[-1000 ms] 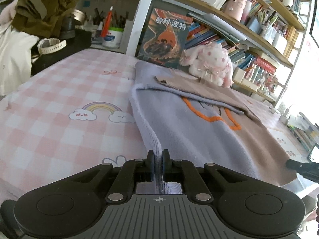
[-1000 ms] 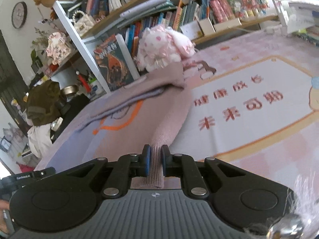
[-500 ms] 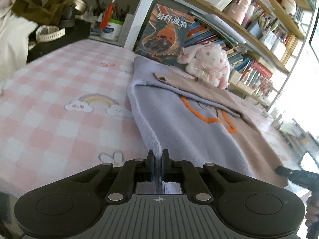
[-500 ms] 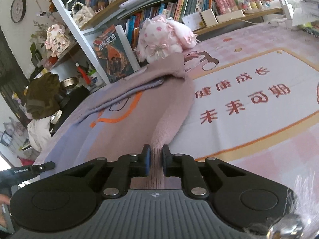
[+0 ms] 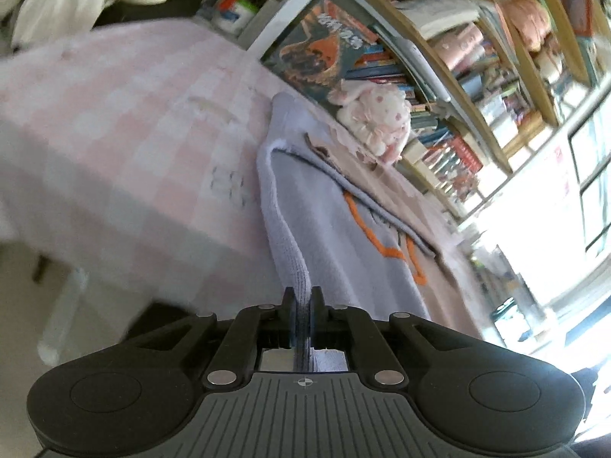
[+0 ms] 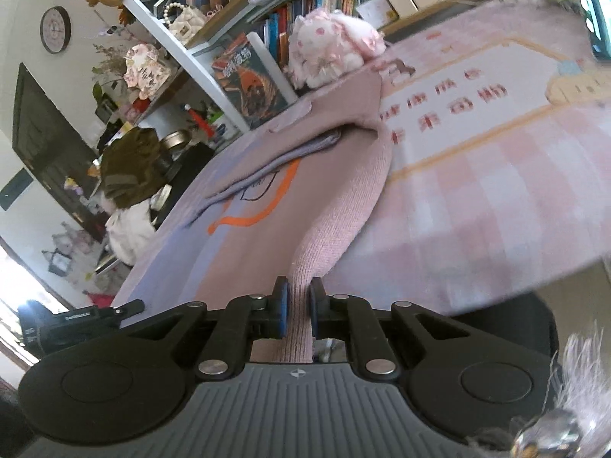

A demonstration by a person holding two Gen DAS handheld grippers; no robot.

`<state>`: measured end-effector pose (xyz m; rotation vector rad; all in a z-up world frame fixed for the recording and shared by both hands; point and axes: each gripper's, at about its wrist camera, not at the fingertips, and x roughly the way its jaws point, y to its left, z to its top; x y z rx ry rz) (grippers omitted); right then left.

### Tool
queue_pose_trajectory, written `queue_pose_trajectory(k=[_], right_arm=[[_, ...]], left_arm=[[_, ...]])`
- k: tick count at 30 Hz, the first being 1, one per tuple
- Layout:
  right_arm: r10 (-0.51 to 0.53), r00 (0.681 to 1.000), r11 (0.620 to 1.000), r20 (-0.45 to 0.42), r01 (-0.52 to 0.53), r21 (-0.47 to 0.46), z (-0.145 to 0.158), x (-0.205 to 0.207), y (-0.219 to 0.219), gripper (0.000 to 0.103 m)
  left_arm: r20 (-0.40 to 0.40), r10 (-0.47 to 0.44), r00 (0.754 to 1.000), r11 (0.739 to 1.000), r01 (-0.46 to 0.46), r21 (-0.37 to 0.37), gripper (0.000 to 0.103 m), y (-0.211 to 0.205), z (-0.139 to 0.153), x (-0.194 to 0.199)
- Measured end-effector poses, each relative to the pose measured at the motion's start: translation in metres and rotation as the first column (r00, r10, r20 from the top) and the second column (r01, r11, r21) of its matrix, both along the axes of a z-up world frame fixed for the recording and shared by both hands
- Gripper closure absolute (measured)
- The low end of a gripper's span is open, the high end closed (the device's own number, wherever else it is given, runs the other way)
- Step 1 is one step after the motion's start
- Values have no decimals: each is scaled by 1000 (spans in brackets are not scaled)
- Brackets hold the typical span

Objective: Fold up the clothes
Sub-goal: 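Lift the hem with both grippers and fold it toward the collar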

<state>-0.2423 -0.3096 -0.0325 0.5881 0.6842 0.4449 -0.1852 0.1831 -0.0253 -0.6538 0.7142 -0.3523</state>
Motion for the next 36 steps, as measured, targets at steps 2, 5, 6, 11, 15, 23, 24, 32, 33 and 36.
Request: queue_pose_trajectory(k=[2,5,6,11,15,23,24,32,33,36], right_arm=[[1,1000,999,-16,0,44,1,-8,-5,93],[-2,1000,992,25,-1,124,11,-8,-11,93],[-2,998,989,57,-6,146,18,-6,-12,93],[-30,975,974,222,-21,225,53,16,-14,93],[-95,949,964,302,13,265,74,44,-18,93],[-204,932,951,300,117,286,90,118,-29,93],[-213,932,950,294,127,286,89,128,-29,93],[-240,945,954,221,188,233,64,204,-19,93],[-246,947,953,206,197,230,59,210,-19,93],[-262,952,951,158,227,212,45,229,-19,93]], left_arm=[[-3,8,1000,998,-9,-63,99,4,-1,-1],[34,7,999,987,-2,-160,99,7,7,5],[60,7,998,980,6,-200,99,7,13,9],[200,44,979,949,22,-315,99,10,39,36],[274,129,953,938,-28,-344,99,14,61,60],[274,189,943,929,-80,-362,98,3,71,127],[262,194,946,928,-90,-361,98,3,69,133],[170,194,966,949,-141,-282,98,-3,46,188],[163,191,968,953,-143,-267,98,-5,43,193],[146,189,971,961,-152,-230,96,-8,38,206]])
